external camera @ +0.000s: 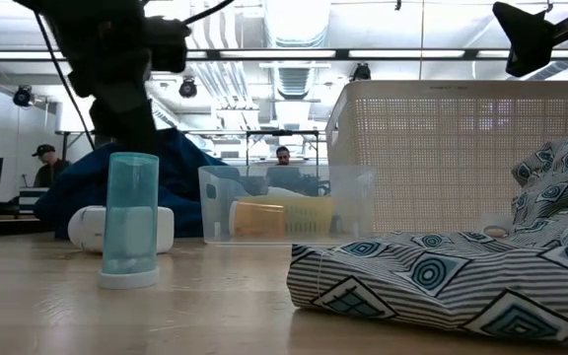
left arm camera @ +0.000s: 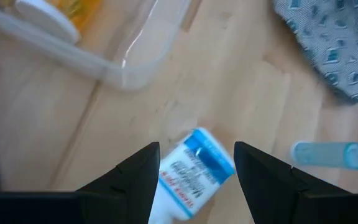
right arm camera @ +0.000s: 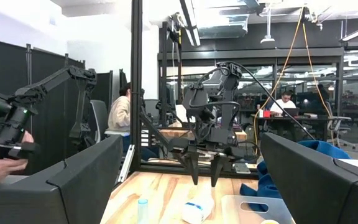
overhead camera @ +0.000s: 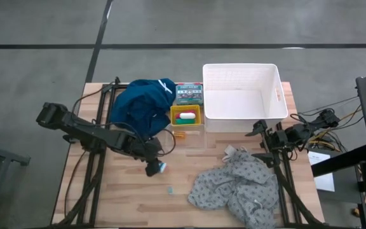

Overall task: Pick & Place Medicine items
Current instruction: Put the white medicine bottle into the transparent bin

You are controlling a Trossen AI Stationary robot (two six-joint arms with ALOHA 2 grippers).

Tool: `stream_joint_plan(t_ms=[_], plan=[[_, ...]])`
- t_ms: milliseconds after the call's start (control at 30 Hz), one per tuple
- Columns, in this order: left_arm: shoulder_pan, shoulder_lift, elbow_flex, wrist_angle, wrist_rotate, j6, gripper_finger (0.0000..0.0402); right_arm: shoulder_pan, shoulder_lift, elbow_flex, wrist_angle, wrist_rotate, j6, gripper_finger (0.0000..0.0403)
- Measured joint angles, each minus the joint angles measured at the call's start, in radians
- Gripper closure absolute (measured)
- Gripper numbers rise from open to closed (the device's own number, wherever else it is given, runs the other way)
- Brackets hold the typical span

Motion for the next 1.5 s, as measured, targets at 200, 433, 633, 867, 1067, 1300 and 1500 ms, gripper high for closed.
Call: stream_joint_plan(t_ms=[200, 433, 633, 867, 1067, 1300, 1500], plan=[[-0.011, -0.05, -0.092, 0.007, -0.01, 0.032, 0.019, 0.0, 0.0, 0.0, 0.0, 0.0, 0.0, 0.0023], [-0.01, -0.069, -0.124, -0.073, 0.028, 0.271, 0.0188, 0.0, 0.0, 0.0, 0.0, 0.0, 0.0, 0.0023], [-0.01, -0.068, -0.126, -0.093, 0.004, 0.359, 0.0176, 0.0, 0.0, 0.0, -0.001, 0.0, 0.0, 0.0023], [-0.01, -0.068, -0.126, -0.091, 0.004, 0.35, 0.0147, 0.0, 0.0, 0.0, -0.001, 0.0, 0.0, 0.0023], [-0.01, -0.068, -0.129, -0.048, 0.043, 0.4, 0.0125, 0.0, 0.0, 0.0, -0.001, 0.0, 0.0, 0.0023], [-0.01, -0.068, -0.201, 0.021, 0.046, 0.468, 0.0121, 0.0, 0.0, 0.0, -0.001, 0.0, 0.0, 0.0023], [-0.009, -0.068, -0.251, 0.096, 0.045, 0.469, 0.0121, 0.0, 0.0, 0.0, -0.001, 0.0, 0.0, 0.0023]])
